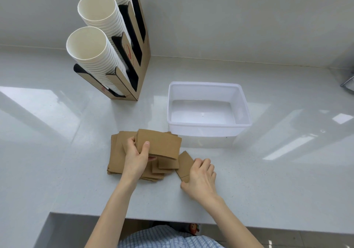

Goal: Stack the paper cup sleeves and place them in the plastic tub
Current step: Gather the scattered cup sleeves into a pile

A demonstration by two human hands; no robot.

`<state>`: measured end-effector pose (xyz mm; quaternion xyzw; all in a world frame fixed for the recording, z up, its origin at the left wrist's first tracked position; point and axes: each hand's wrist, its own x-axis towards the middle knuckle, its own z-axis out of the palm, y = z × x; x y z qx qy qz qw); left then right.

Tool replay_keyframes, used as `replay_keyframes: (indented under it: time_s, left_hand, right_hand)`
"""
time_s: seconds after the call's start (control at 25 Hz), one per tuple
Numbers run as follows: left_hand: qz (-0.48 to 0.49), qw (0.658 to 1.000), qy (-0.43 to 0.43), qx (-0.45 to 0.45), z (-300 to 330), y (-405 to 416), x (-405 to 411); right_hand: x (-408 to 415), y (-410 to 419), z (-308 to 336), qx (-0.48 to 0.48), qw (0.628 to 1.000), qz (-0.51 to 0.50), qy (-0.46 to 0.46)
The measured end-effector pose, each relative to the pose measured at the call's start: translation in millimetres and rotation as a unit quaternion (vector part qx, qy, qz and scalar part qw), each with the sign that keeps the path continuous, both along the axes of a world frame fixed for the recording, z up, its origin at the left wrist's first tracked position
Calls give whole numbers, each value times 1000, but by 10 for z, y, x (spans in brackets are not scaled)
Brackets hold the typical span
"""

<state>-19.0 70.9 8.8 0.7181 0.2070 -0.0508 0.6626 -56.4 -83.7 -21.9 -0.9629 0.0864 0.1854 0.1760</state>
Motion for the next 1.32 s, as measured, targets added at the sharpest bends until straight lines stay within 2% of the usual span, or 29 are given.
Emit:
replay_keyframes:
  time_s: [0.32,0.56,0.84,0.96,1.08,1.2,1.32]
  left_hand:
    - [-12,1000,-3,25,75,-72,-18]
    - [-23,1000,2,6,49,-78,6]
    - [-41,999,-6,-13,0,-115,24]
    - [-54,999,4,-7,-27,-133,28]
    - [-68,998,13,-2,-34,-164,30]
    - [-88,996,15,-21,-16,-245,13]
    - [-109,992,15,-57,1,-344,-11]
  right_hand:
    - [136,-483,107,6,995,-97,-22]
    - [151,-518,92,47,998,-31,17]
    - [161,-608,130,-12,994,-74,-76]
    - [187,-625,211,60,987,-100,-110]
    - [185,-588,308,161,979,-40,-115]
    - [166,-507,346,190,976,38,-96]
    - [170,-424,343,203,973,64,-92]
